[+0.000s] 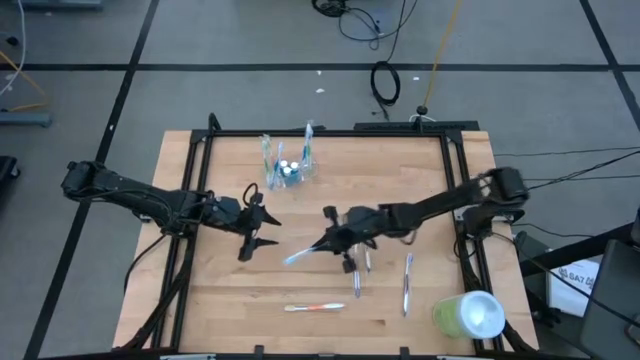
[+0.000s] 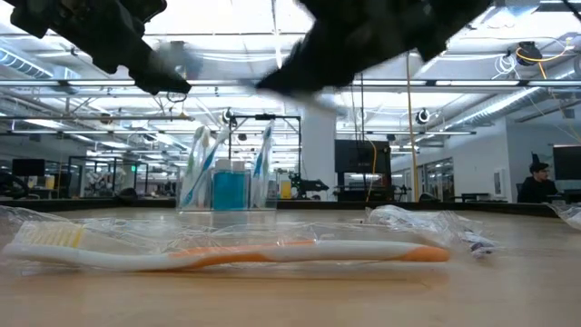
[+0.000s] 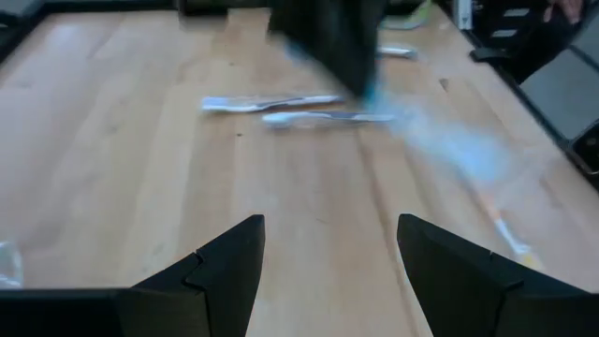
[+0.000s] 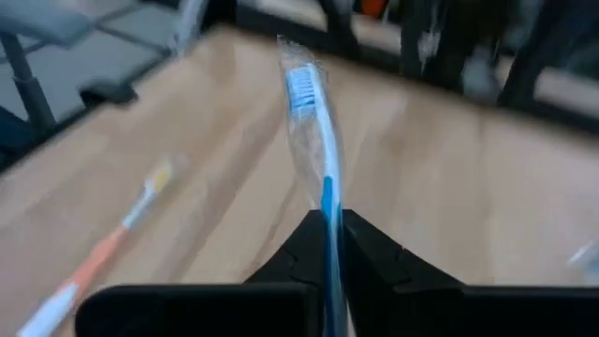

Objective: Pick & Place toothbrushing station
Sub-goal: Put the blue toothbrush into the transparent organizer

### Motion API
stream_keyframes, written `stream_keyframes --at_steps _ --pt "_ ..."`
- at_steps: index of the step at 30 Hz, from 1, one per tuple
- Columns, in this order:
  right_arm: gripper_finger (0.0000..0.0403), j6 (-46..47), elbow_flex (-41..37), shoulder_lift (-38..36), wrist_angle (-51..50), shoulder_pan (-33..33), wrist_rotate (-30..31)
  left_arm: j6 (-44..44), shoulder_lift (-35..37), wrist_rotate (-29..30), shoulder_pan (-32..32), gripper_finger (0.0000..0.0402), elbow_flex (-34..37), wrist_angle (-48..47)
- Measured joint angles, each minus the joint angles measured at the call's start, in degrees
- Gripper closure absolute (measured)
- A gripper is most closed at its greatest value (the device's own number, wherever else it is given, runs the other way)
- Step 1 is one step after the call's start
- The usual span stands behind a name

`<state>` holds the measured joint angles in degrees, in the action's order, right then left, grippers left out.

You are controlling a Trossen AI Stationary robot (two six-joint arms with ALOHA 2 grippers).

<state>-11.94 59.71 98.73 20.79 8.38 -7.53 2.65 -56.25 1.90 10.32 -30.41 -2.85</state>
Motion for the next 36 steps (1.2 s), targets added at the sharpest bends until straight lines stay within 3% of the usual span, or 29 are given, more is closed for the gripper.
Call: stream_keyframes --at_steps 5,8,13,17,21,29,36 --pt "0.0379 -7.33 -5.47 -11.62 3.60 0.14 -0.45 -0.84 0.00 4.21 -0.01 0.0149 0.01 0.88" --pt "0.0387 -9.58 -12.53 -15.83 14.82 -0.97 -3.02 -2.83 0.00 4.38 -0.01 0.0149 0.04 5.29" --pt "0.0392 -5.72 -25.00 -15.01 42.29 -3.71 -1.86 -3.78 0.02 4.15 0.00 0.0149 0.04 16.83" --pt "0.0383 4.10 -27.96 -11.55 56.51 -6.32 -1.46 -5.50 0.00 8.03 -0.28 0.0149 0.04 22.43" --pt "0.0387 9.72 -25.36 -8.66 56.81 -7.29 -1.48 -7.36 -3.00 10.13 -2.09 0.0149 0.00 27.61" --pt "0.0385 11.68 -19.11 -1.72 55.93 -7.20 -1.53 -10.15 -14.36 5.74 -3.90 0.0149 0.11 41.97" --pt "0.0385 13.13 -17.96 0.01 55.72 -8.33 -1.42 -10.47 -15.00 5.66 -3.93 0.0149 0.07 48.18"
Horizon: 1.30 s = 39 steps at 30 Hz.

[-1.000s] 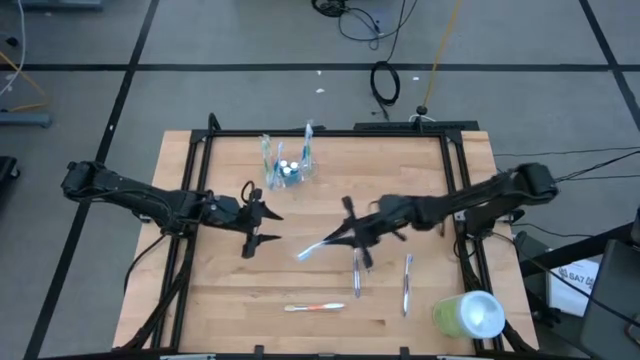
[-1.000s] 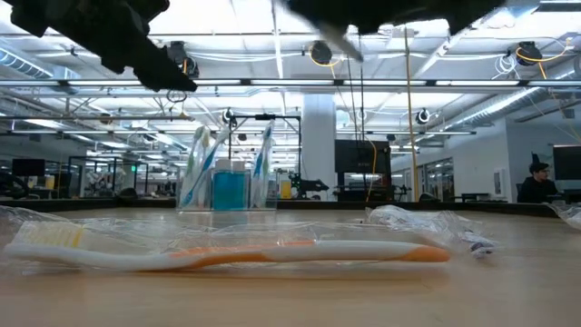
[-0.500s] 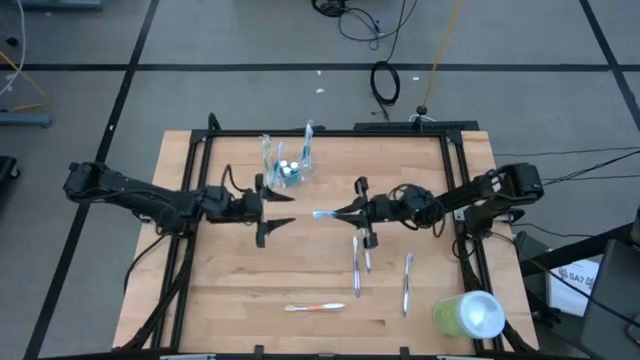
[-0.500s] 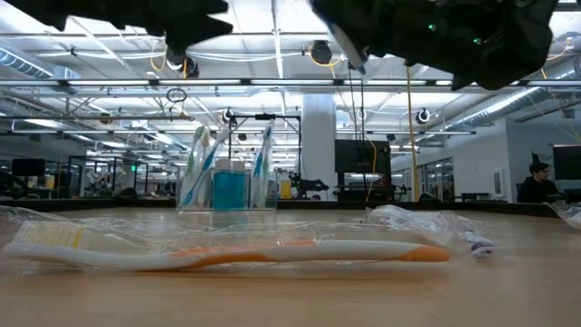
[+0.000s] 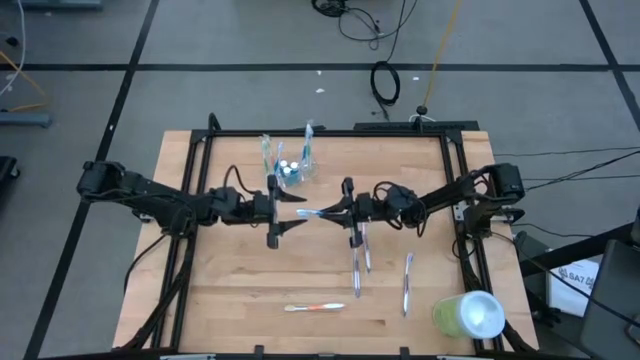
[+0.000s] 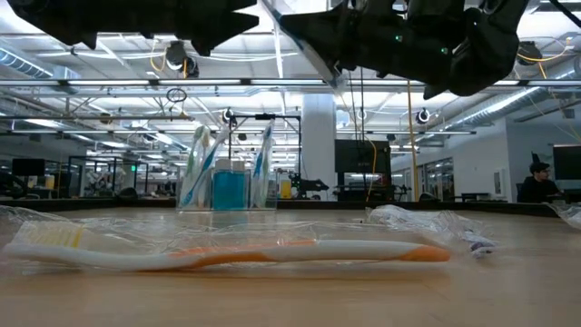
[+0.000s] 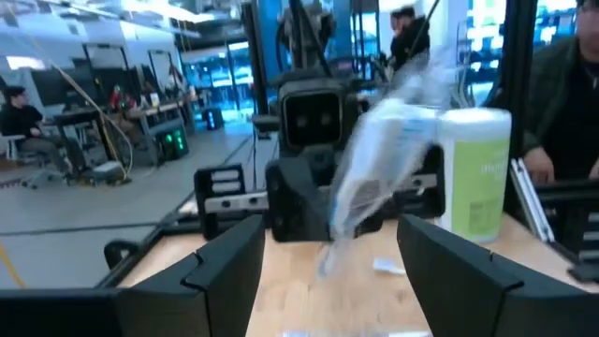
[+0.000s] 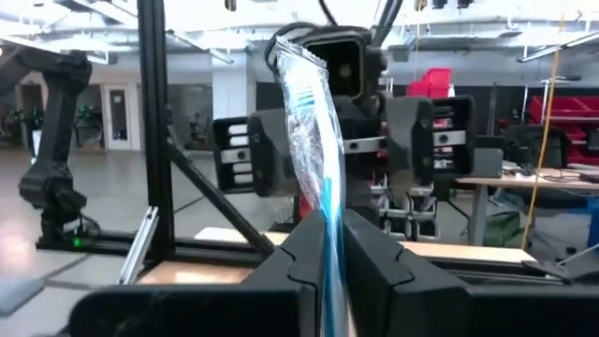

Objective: Pick & Place toothbrushing station
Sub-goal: Put the blue toothbrush into the transparent organizer

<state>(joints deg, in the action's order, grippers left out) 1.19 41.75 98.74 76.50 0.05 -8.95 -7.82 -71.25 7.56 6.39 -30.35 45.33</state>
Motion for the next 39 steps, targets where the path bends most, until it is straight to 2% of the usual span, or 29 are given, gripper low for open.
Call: stream_keyframes --at_steps 9,15,25,28,39 --pt "0.0385 0.85 0.09 0.00 0.16 -0.10 0.26 -0.02 -0.04 -3.17 0.00 0.0149 -0.04 4.74" --pt "0.0385 3.48 3.18 -0.02 0.15 0.21 1.43 0.72 -0.04 -3.55 0.00 0.0149 -0.07 5.36" --pt "0.0385 1.58 7.70 -0.02 -6.90 1.95 1.40 1.52 -0.02 -3.24 0.00 0.0153 -0.07 6.23" --pt "0.0385 1.67 7.70 -0.02 -6.85 1.95 1.42 1.48 0.00 -3.24 0.00 0.0175 -0.07 7.73" --pt "0.0385 2.67 7.70 -0.02 -6.53 1.95 1.64 -0.80 -0.02 -3.22 0.00 0.0294 -0.07 7.31"
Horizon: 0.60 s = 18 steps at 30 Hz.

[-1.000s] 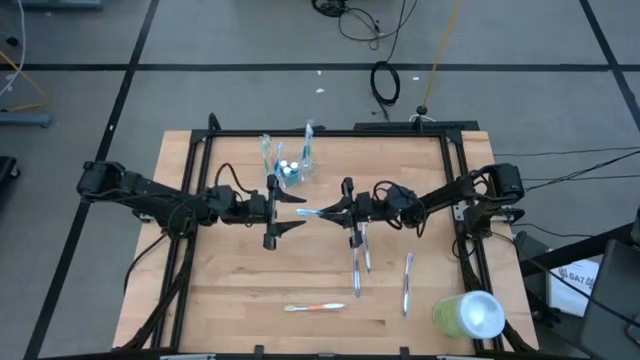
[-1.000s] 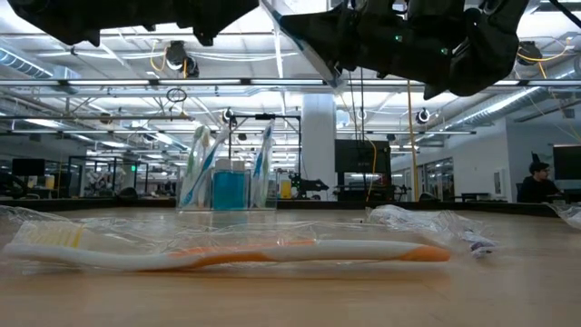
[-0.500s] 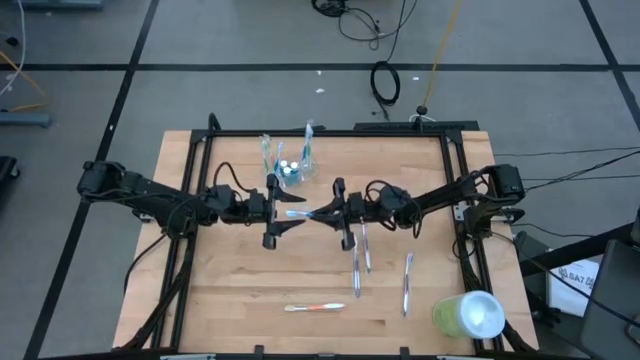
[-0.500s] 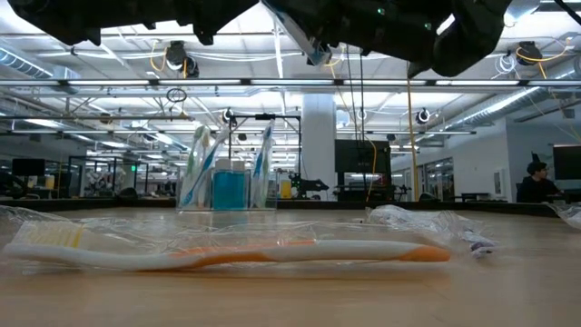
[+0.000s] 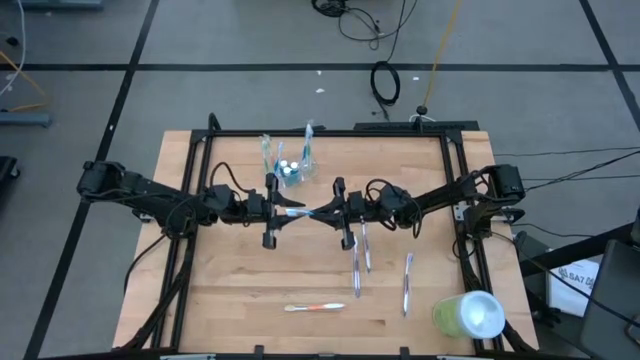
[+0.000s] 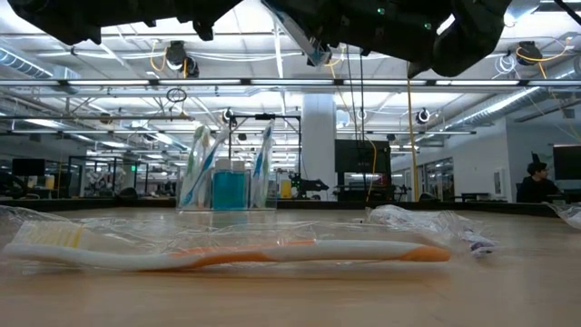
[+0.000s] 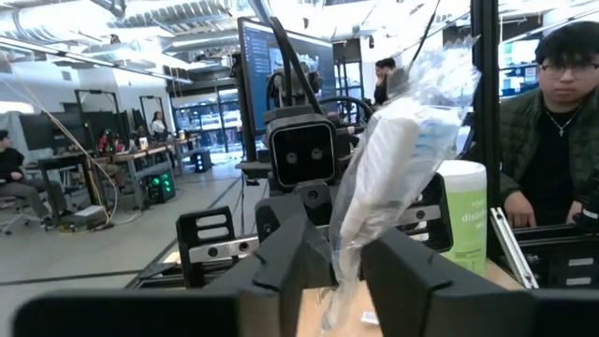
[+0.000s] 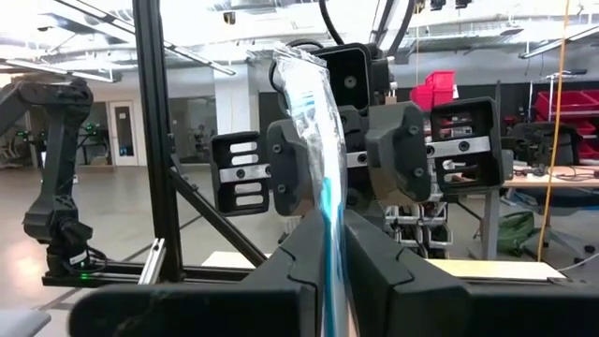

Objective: Pick & Place toothbrushing station
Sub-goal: Put the blue toothbrush into the transparent organizer

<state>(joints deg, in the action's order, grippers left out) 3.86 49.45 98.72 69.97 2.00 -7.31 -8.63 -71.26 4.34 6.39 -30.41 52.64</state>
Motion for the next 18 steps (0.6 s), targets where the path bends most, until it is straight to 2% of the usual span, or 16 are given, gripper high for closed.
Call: stream_keyframes --at_steps 10,14,18 --pt "0.0378 0.00 0.00 -0.07 -3.44 -0.02 2.80 -1.77 0.00 0.20 0.00 0.0372 0.00 -0.47" --pt "0.0349 0.00 0.00 0.00 -6.23 -0.10 2.80 -1.77 0.02 0.32 0.00 0.0392 0.00 -2.20" --pt "0.0305 0.08 0.00 0.00 -6.99 -0.11 3.02 -1.40 0.01 2.94 0.00 0.0378 0.00 -5.17"
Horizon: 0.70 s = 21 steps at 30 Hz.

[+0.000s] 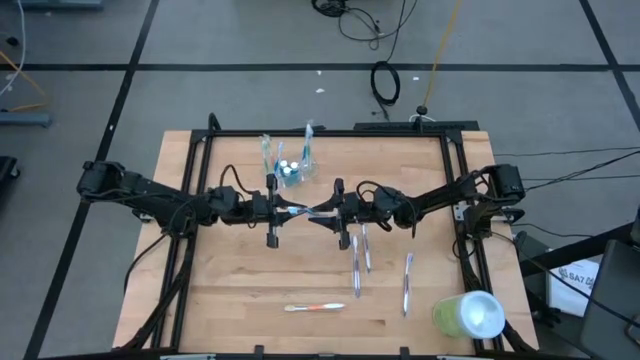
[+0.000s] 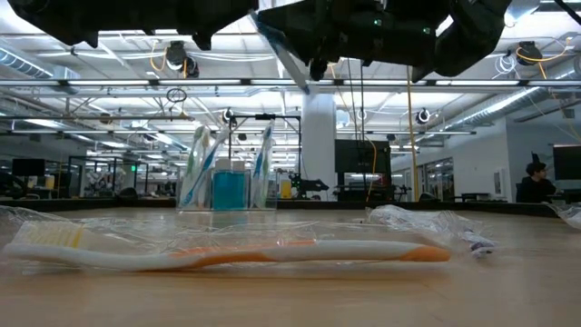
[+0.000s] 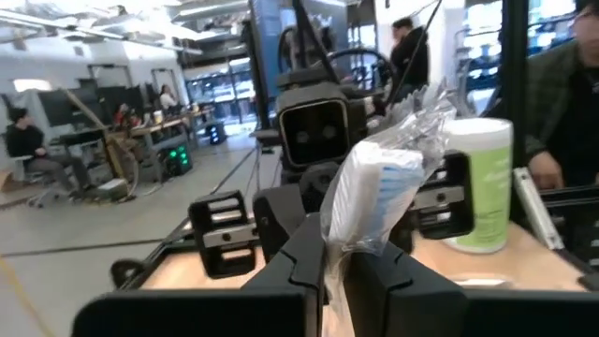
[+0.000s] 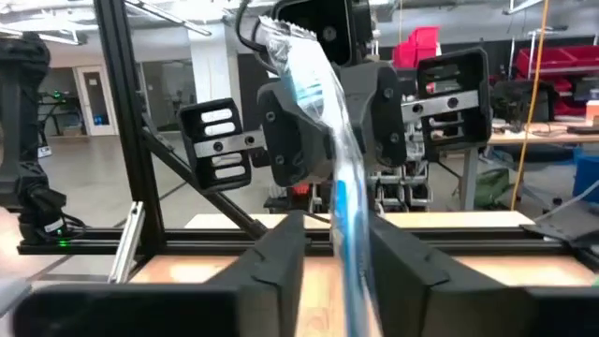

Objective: Pick & Place toothbrushing station
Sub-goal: Put the blue toothbrush into the transparent organizer

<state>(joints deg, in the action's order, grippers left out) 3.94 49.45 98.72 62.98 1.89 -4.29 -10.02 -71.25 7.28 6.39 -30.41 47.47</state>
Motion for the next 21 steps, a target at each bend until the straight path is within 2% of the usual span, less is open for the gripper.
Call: stream_keyframes --at_steps 4,8,12,15,18,21 --pt "0.0263 1.48 0.00 0.00 -0.60 -0.27 -0.01 0.01 0.01 0.38 0.00 0.0378 0.00 -3.05" --pt "0.0238 5.39 0.00 -0.02 -3.91 -1.29 -0.09 0.58 -0.01 0.23 0.00 0.0394 0.00 -5.06" --pt "0.0235 9.49 0.45 -2.18 -13.91 -2.98 -0.40 3.23 -0.03 0.45 -0.08 0.0383 -1.93 -11.76" --pt "0.0234 8.05 1.55 -4.71 -21.66 -3.17 -0.44 4.80 -0.01 0.32 -0.18 0.0379 -6.49 -21.89" --pt "0.0234 5.42 2.14 -4.98 -22.73 -2.72 -0.54 7.54 -0.01 0.04 -1.05 0.0378 -10.58 -30.75" --pt "0.0234 3.29 2.12 -4.94 -21.62 -1.98 -3.42 11.46 0.01 -0.34 -2.20 0.0377 -11.54 -30.65"
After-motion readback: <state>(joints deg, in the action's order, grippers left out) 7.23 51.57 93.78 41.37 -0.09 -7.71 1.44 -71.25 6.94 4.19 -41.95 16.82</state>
